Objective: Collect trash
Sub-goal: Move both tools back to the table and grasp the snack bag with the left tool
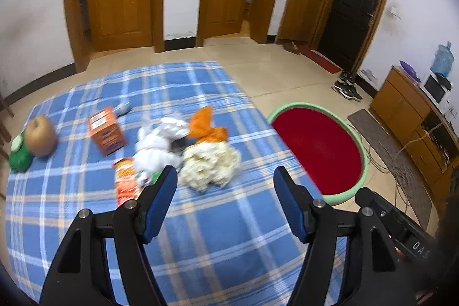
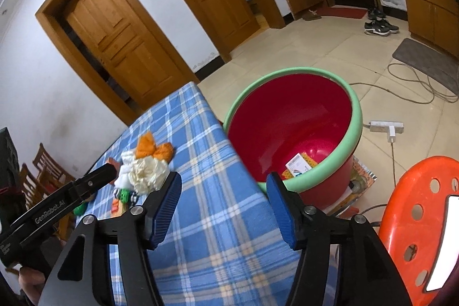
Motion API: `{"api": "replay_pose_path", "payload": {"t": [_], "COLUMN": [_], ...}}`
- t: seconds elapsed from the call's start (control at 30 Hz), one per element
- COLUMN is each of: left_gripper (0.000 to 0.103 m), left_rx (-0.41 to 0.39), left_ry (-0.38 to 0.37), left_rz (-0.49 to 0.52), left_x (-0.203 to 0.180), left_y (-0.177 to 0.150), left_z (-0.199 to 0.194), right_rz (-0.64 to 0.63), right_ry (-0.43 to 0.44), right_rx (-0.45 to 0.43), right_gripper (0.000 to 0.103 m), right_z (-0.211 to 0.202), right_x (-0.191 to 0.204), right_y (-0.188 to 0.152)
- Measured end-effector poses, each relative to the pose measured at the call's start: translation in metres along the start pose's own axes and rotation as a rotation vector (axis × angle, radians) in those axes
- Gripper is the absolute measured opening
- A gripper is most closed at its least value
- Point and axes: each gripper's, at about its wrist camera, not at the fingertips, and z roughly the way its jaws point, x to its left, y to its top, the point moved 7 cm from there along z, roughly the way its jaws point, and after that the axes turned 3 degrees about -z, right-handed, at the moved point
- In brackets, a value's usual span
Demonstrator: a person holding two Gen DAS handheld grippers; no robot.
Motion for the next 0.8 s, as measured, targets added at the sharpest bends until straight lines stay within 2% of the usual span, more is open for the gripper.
{"api": "replay_pose_path", "payload": {"t": [0.07, 0.3, 0.43, 0.8], "left_gripper": [0.069, 0.074, 0.074, 0.074], "left_rx": [0.001, 0.0, 0.03, 0.087], "left_ry": [0.014, 0.095, 0.132, 0.162], "left_rz": [-0.014, -0.045, -0.083, -0.129], "left_x": [0.01, 0.052, 0.075, 0.102], "left_y": [-0.003, -0.016, -0.026, -0.037], "left_z": [-0.003, -0.008, -0.001, 0.031], "right_rz": [-0.007, -0.033, -0.041, -0.059], "right_ry": [-0.013, -0.007, -0.011, -0.029], "right_rx": [0.002, 0.025, 0.042, 0.101], "right_gripper": [0.07, 0.07, 0.071, 0.071], "right_z": [0.0, 0.008, 0.015, 0.037], "right_x": [0.002, 0.015, 0.019, 0.021], "right_y": [-0.004, -0.015, -0.018, -0.027]}}
